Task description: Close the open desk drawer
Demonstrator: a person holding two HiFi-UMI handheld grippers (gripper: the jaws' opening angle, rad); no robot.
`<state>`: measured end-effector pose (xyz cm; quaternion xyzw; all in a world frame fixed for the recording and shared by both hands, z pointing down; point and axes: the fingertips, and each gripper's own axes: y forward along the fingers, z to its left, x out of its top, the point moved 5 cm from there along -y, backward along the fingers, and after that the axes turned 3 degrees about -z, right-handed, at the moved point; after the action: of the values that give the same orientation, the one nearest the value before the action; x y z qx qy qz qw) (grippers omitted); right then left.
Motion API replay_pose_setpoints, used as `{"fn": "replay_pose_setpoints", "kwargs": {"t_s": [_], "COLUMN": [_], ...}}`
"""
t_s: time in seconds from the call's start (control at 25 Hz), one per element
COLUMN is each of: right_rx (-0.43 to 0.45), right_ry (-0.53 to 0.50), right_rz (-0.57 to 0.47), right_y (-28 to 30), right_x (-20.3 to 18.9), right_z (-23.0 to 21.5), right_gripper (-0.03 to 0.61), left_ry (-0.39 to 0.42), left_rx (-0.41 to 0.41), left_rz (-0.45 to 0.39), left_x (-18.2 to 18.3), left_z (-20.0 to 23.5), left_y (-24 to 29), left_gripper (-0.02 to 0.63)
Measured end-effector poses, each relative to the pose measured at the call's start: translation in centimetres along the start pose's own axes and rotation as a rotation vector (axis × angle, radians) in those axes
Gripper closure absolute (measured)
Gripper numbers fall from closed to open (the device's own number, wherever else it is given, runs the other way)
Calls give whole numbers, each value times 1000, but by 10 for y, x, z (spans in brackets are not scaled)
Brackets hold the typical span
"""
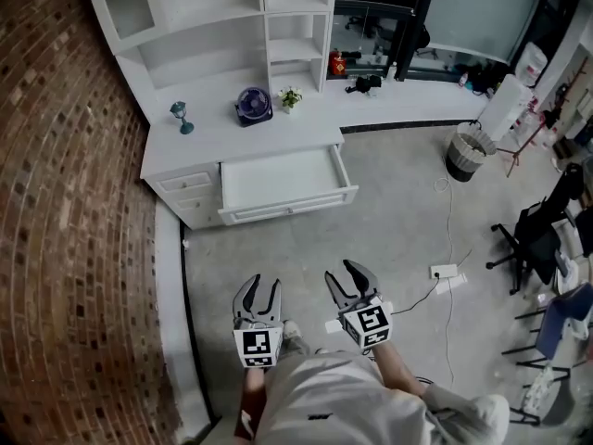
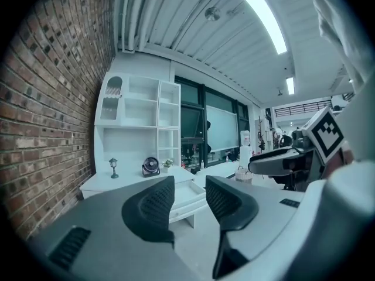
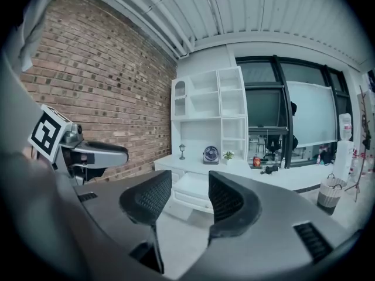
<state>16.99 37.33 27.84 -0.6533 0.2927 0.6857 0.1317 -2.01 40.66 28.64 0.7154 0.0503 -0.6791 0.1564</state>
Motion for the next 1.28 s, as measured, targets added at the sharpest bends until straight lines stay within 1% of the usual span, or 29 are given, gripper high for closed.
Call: {"fn": "replay_pose_setpoints", "kwargs": {"t_s": [0.36, 0.52, 0.68, 0.96, 1.28], "right_rx": [-43, -43, -44, -27, 23], "right_ry": [5, 9, 11, 24, 13], "right_rz": [35, 61, 69, 66, 68], "right_y": [42, 52, 62, 90, 147], "right_x": [-1, -6, -6, -7, -3], "right_z": [7, 11, 6, -21, -74], "right_gripper": [394, 396, 394, 396, 394], "left_ry": [1, -6, -11, 3, 0], "left_rx": [-52, -59, -57, -42, 13], "left_rz": [-7, 5, 19, 31, 51], "left_x": [-4, -7, -9, -8, -5], "left_z": [40, 49, 54, 55, 61], "left_y": [30, 38, 49, 84, 151], "left_gripper": [433, 433, 433, 431, 426]}}
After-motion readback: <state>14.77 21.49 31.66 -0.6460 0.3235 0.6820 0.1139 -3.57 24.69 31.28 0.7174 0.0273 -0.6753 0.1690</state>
